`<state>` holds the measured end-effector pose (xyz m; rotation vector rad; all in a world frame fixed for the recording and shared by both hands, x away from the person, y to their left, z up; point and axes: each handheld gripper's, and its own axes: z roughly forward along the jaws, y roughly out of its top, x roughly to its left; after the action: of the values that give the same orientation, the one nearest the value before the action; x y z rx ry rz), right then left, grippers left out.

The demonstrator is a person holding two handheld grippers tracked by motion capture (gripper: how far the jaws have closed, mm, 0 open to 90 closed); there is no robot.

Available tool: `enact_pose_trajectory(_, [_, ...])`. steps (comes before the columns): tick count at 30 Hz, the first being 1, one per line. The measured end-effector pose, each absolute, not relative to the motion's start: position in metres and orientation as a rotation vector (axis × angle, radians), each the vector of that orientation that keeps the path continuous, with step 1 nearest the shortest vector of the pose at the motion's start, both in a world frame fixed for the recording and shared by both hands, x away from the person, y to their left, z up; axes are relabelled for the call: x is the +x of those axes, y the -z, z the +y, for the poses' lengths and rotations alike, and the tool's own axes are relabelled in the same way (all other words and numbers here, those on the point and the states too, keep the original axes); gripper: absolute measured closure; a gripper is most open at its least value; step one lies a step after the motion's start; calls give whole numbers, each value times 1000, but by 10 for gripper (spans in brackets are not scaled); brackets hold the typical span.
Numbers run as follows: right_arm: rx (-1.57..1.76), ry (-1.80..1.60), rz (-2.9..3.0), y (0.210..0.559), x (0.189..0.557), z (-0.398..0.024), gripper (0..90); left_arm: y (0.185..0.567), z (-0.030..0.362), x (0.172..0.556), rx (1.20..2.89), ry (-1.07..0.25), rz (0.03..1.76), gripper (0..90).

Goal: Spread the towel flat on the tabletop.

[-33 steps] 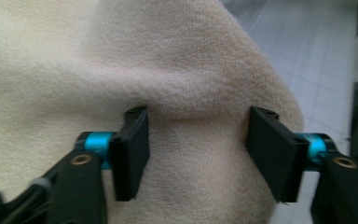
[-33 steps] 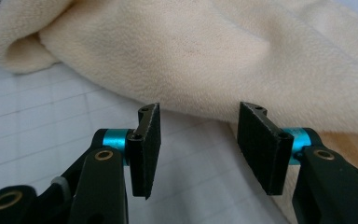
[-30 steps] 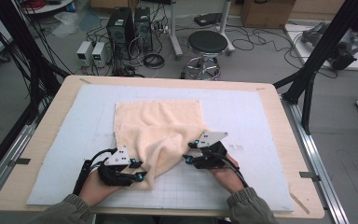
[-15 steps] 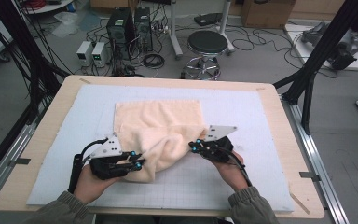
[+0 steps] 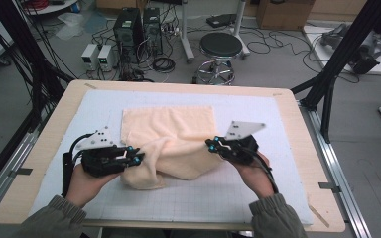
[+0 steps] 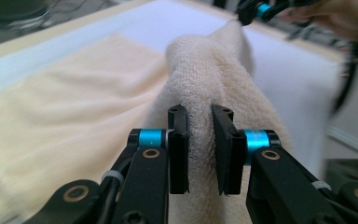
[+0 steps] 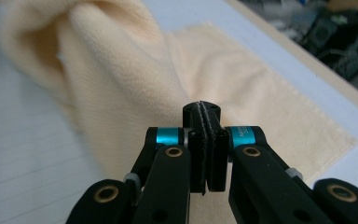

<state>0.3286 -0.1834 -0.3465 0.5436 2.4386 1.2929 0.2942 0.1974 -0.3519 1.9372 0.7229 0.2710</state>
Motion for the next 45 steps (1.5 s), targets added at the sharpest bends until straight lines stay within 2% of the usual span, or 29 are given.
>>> enact_pose_trajectory(5, [716,-1159,2510,388,384,-168,898,383,201,348,1994,-312,905,730])
enact_pose_trajectory(9, [827,-1172,2524,406,402,-175,854,394,207,363,2008,-269,972,602])
enact_pose_trajectory(14, [728,-1304,2471,386,385,-181,748,377,226,348,1940,-327,924,503])
enact_pose_trajectory(17, [662,-1328,2494,376,368,-179,709,365,238,336,1883,-349,906,493])
enact_pose_trajectory(21, [568,-1375,2517,370,344,-172,660,359,237,312,1893,-326,825,464])
enact_pose_trajectory(26, [483,-1370,2593,389,328,-157,577,378,217,292,1963,-276,748,468])
enact_pose_trajectory(29, [470,-1369,2619,405,328,-147,547,395,209,294,2002,-255,781,517])
enact_pose_trajectory(32, [459,-1324,2646,419,331,-137,559,409,201,301,2025,-244,821,630])
enact_pose_trajectory(33, [453,-1290,2654,424,333,-134,602,411,199,303,2035,-237,826,674])
enact_pose_trajectory(37, [490,-1295,2699,437,345,-134,894,409,200,304,2037,-248,811,797])
enact_pose_trajectory(39, [509,-1309,2696,435,346,-138,895,406,205,303,2027,-254,810,827])
enact_pose_trajectory(45, [501,-1362,2604,409,334,-167,896,390,219,296,1981,-278,801,839])
